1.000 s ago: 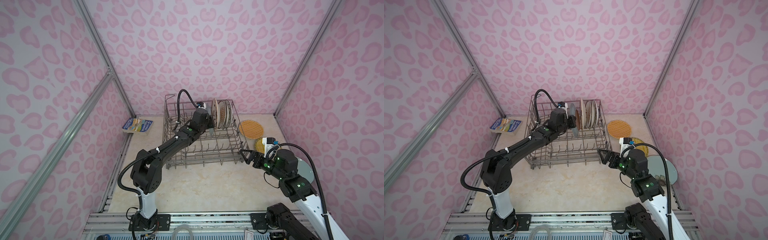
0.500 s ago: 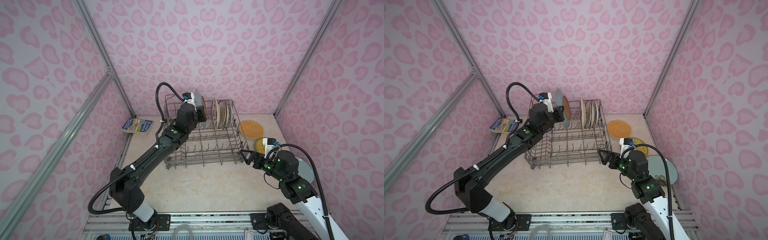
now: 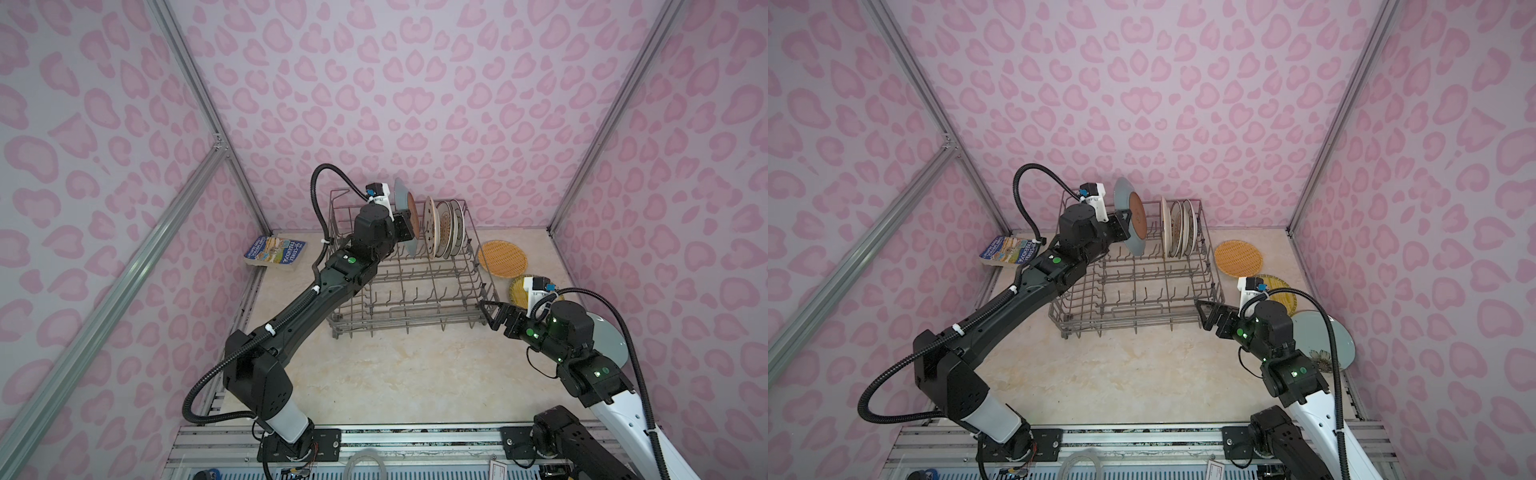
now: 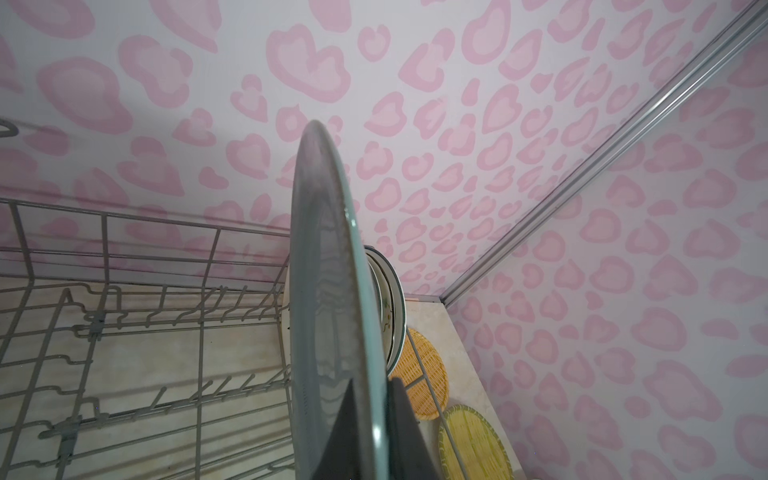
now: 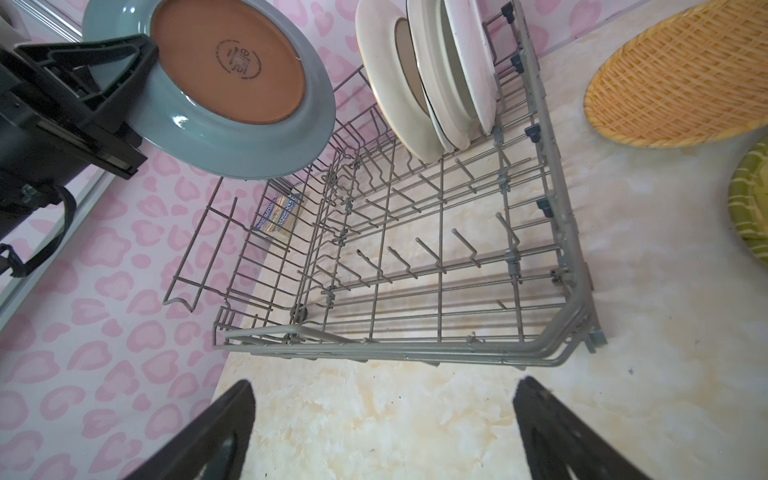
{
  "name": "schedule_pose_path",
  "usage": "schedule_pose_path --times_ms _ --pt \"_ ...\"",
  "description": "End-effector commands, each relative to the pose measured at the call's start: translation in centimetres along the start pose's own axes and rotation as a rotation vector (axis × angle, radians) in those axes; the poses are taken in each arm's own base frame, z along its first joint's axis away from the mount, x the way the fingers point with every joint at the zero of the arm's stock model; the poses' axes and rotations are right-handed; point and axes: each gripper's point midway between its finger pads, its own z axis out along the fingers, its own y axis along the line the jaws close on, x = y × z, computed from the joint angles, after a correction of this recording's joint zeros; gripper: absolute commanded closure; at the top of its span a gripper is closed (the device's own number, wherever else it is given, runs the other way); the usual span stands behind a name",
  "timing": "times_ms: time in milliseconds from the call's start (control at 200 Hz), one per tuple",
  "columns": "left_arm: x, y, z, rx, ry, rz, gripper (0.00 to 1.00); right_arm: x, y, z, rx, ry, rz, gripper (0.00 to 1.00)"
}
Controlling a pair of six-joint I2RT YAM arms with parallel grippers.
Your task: Load the plates into the dish rack
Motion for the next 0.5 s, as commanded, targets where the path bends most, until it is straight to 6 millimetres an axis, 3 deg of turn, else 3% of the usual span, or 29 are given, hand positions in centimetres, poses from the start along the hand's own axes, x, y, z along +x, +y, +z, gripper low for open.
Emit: schedule_pose_path --times_ms 0,495 --pt "-3.0 -2.1 0.8 0.094 -0.114 -0.044 0.96 0.2 -0.4 0.3 0.013 0.001 -0.016 0.03" --pt "-0.2 -1.4 6.7 0.077 -0.054 -0.083 0.96 0.5 -0.9 0.2 0.038 0.014 -0.032 0.03"
